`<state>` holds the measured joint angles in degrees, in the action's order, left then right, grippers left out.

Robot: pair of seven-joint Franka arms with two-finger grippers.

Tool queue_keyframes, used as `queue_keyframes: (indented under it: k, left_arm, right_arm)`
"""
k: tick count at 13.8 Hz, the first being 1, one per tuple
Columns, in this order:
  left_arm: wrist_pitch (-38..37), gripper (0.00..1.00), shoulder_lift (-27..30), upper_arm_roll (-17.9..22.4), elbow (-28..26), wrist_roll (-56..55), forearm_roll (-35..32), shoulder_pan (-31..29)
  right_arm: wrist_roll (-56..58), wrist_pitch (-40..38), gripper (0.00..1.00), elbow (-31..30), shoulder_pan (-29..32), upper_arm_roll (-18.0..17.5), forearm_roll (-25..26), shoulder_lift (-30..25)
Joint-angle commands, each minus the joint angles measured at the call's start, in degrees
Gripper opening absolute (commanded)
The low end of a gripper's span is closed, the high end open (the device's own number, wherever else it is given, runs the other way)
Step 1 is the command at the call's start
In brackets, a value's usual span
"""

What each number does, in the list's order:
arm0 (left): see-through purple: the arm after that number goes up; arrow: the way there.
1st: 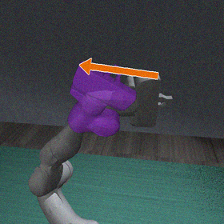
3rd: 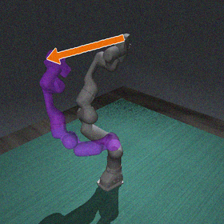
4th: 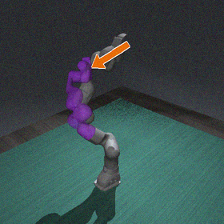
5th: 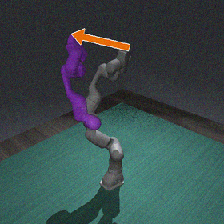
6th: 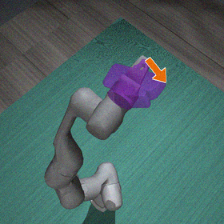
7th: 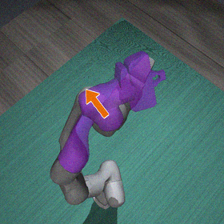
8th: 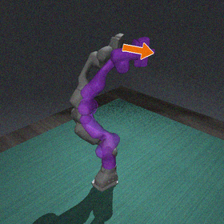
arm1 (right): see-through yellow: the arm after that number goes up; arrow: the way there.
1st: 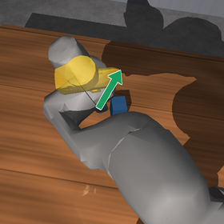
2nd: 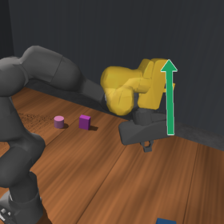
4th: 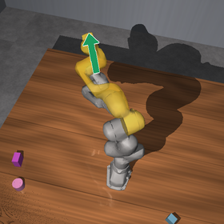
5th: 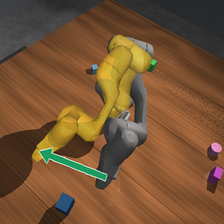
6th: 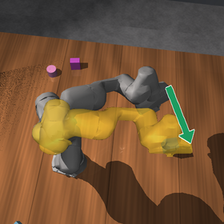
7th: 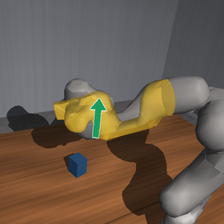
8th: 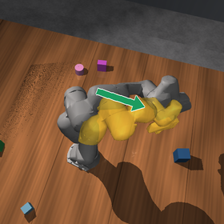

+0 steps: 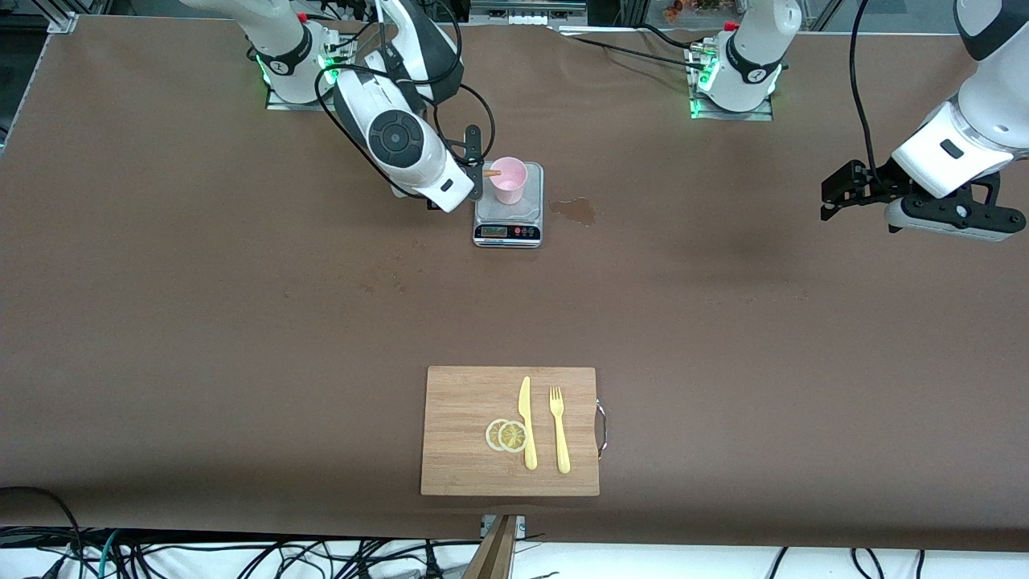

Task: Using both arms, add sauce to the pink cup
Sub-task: 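Tilt the bottle over the pink cup and squeeze sauce with the right gripper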

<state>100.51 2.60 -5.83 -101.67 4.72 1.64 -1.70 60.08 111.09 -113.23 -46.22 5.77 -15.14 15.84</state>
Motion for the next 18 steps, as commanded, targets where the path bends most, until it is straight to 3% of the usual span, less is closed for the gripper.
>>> queue_keyframes:
  k: [1,10,18]
  left_arm:
    - [-0.84,1.0,-0.32,0.65,0.68,1.43,1.26,0.29]
    - [-1.63,1.0,-0.49,1.17,0.68,1.35,1.26,0.29]
    - [-2.77,1.0,-0.49,1.61,0.77,1.35,1.26,0.29]
  right_arm:
    - [-3.2,0.36,0.0,-2.53,0.78,-1.9,3.09,-2.48]
    - [-12.25,0.36,0.0,-1.91,0.43,-5.59,9.68,-1.42]
    - [-16.75,-0.52,0.0,-1.47,0.08,-6.73,13.38,-1.07]
